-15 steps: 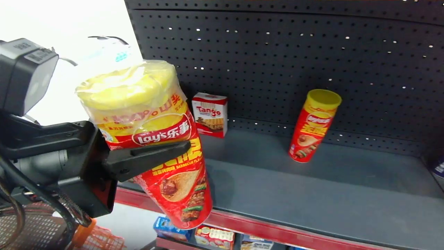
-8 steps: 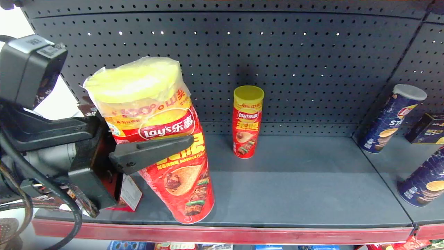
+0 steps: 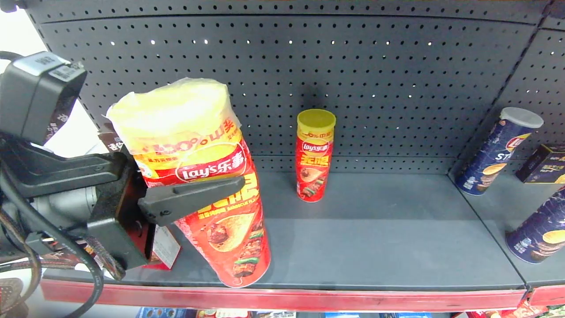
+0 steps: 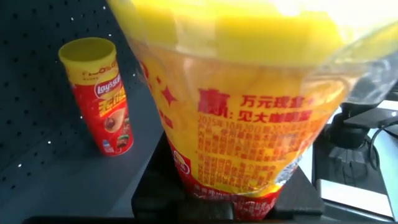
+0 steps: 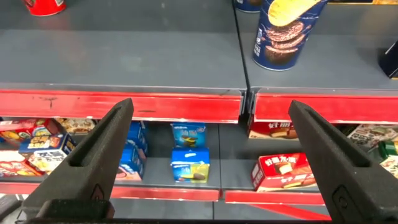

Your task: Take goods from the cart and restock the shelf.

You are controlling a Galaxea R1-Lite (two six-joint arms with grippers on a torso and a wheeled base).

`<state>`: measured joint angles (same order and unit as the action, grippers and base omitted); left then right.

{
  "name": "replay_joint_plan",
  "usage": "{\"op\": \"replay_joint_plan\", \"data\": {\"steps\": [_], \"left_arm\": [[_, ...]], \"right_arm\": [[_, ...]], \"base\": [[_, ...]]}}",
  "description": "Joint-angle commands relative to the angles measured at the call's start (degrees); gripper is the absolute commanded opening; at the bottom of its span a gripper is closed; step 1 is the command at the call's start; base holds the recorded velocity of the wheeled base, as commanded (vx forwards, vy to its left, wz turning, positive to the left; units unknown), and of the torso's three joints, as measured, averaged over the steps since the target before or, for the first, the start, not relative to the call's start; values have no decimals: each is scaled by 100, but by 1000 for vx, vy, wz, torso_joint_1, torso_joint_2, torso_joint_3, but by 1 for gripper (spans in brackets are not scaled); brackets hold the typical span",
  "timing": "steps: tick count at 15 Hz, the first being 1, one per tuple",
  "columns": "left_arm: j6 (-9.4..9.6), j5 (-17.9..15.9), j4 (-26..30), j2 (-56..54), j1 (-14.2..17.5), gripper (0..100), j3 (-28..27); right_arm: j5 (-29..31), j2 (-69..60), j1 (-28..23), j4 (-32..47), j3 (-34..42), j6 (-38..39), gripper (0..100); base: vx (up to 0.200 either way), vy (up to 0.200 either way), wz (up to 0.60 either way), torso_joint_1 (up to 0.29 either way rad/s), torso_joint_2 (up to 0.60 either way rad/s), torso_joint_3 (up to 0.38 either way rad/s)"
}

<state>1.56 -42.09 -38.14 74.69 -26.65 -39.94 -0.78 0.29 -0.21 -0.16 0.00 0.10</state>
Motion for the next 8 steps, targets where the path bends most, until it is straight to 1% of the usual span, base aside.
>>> {"op": "replay_joint_plan", "data": {"steps": [1,5,6,7,8], "left_arm": [[11,-9,-18,28,-25,0,-5],[-15,-9,-308,133,-33,0,21],[-147,17,-316,125,11,0,-41],[-305,70,-325,133,19,0,-137],[-437,184,-325,133,11,0,-155]], "right_arm": [[-1,6,12,7,0,-1,100],[8,-20,12,-2,0,-1,100],[-80,6,38,16,0,-142,100],[-309,85,82,-28,-26,-300,100],[-449,111,91,-19,-53,-370,100]], "base": [[0,0,0,0,0,0],[0,0,0,0,0,0],[0,0,0,0,0,0],[0,0,0,0,0,0],[0,0,0,0,0,0]]}}
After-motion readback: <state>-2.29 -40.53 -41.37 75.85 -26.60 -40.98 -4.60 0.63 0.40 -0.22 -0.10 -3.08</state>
